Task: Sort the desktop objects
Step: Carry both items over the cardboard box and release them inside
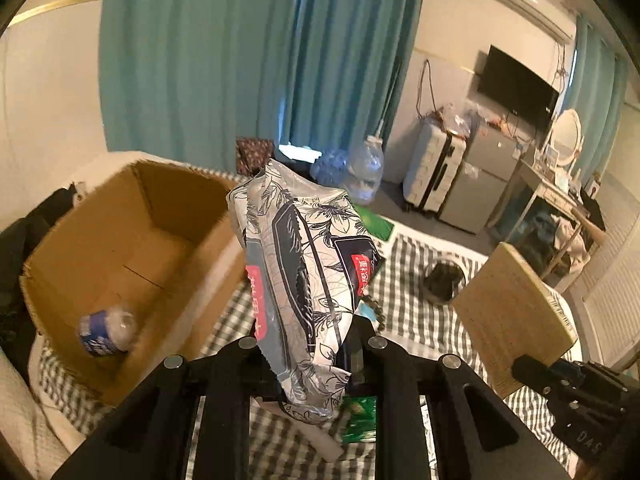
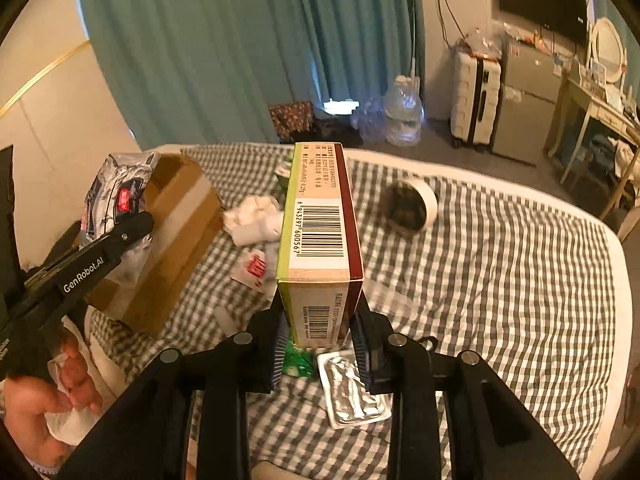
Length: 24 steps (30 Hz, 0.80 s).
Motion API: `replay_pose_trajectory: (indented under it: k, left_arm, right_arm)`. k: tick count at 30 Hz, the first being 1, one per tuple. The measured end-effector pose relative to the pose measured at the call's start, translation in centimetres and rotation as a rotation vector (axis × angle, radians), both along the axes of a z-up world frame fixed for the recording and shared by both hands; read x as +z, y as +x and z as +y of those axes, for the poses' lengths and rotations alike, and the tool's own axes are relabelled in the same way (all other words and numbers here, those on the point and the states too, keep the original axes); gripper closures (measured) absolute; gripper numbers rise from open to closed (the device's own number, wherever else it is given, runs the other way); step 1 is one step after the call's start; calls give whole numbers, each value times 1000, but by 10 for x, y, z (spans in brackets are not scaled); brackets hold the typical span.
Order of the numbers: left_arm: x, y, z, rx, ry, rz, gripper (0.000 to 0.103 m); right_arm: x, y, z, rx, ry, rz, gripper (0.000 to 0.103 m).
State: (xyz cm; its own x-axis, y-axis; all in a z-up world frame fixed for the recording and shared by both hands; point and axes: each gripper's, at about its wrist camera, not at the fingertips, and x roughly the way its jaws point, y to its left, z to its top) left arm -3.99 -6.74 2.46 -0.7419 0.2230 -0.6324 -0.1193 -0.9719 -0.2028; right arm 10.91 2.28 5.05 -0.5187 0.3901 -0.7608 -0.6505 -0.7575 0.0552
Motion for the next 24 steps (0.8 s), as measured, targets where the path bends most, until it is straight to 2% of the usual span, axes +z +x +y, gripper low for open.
replay_pose_trajectory:
  k: [4, 10, 13, 18, 21, 24]
  left_arm:
    - [24, -5, -32, 36, 51, 27, 83]
    - [57, -21, -79, 135, 44, 71, 83]
    - [63, -33, -100, 166, 53, 83, 83]
    - [58, -40, -138, 238, 29, 111, 83]
    - [44, -46, -160, 289, 32, 94, 83]
    - [25, -57, -172, 326, -15, 61, 83]
  right_arm:
    - [21, -9, -16, 36, 19, 44, 75]
    - [48, -47, -45, 128, 80, 59, 75]
    - [58, -74, -62, 184, 106, 77, 75]
    - [63, -126, -85, 280, 112, 90, 75]
    - [54, -160, -93, 329, 97, 85, 75]
    - [38, -190, -99, 359, 66, 71, 75]
